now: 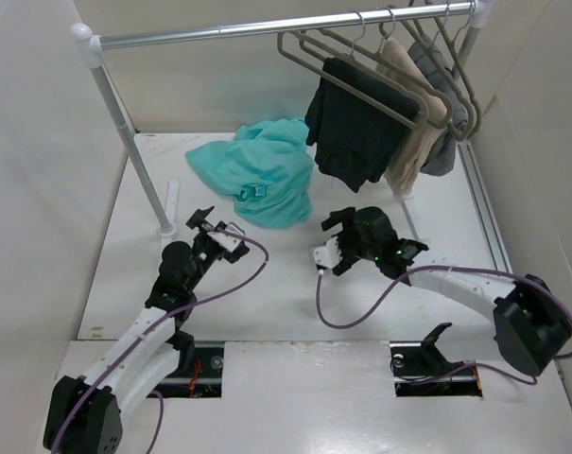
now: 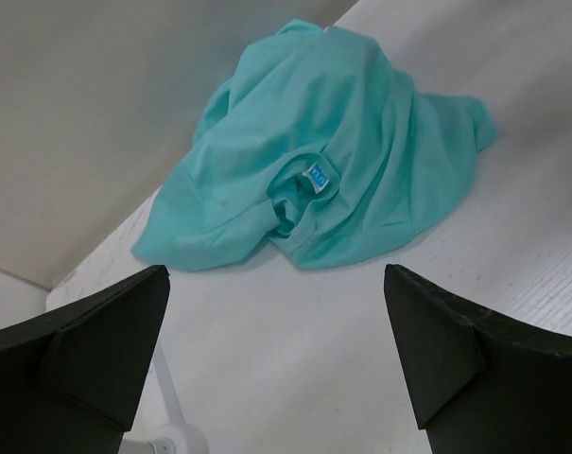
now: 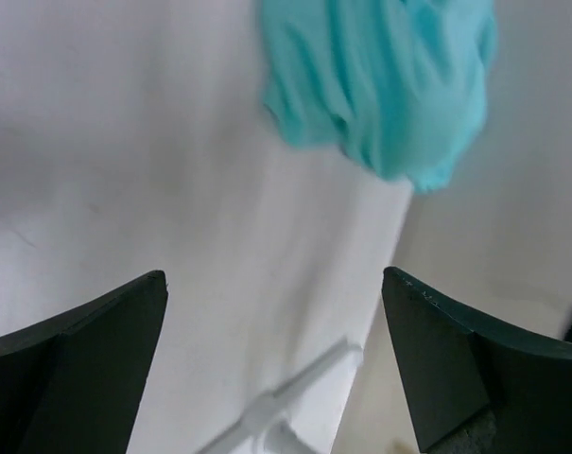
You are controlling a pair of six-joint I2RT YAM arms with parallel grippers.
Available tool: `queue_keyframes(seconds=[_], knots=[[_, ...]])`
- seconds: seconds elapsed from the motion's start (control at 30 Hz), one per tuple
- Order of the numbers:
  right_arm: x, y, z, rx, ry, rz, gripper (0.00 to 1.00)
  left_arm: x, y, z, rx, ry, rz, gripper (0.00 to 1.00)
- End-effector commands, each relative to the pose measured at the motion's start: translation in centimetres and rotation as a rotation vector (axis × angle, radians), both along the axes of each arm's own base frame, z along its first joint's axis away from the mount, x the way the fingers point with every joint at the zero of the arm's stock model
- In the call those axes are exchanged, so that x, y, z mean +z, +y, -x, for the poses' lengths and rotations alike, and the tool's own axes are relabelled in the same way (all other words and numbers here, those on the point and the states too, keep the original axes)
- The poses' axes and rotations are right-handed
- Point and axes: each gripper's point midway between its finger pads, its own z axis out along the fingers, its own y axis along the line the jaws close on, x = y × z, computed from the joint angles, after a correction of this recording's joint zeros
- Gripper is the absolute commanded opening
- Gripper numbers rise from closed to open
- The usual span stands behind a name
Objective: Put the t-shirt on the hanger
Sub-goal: Move the tshirt to the center of the board
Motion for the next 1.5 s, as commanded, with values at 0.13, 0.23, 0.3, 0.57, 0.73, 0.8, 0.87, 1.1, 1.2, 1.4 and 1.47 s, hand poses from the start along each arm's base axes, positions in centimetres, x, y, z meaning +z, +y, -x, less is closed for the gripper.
queue_keyframes(seconds=[0.13,0.23,0.3,0.57,0.73,0.8,0.87,1.1,1.2,1.4,1.47], knots=[[-2.3,7.2,1.3,0.254,0.108,0.156,1.00,1.2,3.4,-1.2,0.249,-0.002,0.112,0.94],[-1.1,12.1,-0.7,0.347,0.126,0.079,0.98,2.0,4.6,-1.9,0.351,0.022,0.181,0.93],[-0.4,15.3,-2.8,0.382,0.106,0.022,0.97,2.2,5.2,-2.4,0.412,0.060,0.235,0.91],[-5.2,20.9,-6.9,0.420,0.199,0.011,0.93,3.1,6.7,-1.9,0.530,0.105,0.346,0.88],[-8.5,20.5,-7.5,0.407,0.280,0.025,0.62,2.8,6.5,-1.7,0.519,0.110,0.358,0.85],[-9.1,20.0,-7.7,0.393,0.333,-0.009,0.45,2.1,6.4,-1.9,0.524,0.132,0.354,0.84],[-8.9,19.1,-7.8,0.401,0.374,-0.050,0.11,2.0,6.3,-2.1,0.527,0.146,0.358,0.82],[-6.2,14.2,-2.3,0.387,0.452,-0.018,0.00,1.1,4.7,-2.3,0.449,0.190,0.317,0.66],[-7.5,10.5,2.3,0.370,0.558,0.036,0.00,0.1,2.7,-2.4,0.331,0.236,0.240,0.60],[-2.3,6.7,5.1,0.264,0.483,0.058,0.14,-1.9,-3.0,-2.6,0.028,0.377,0.095,0.59],[-0.6,6.7,5.5,0.281,0.453,0.089,0.18,-2.4,-3.9,-3.4,0.014,0.432,0.090,0.59]])
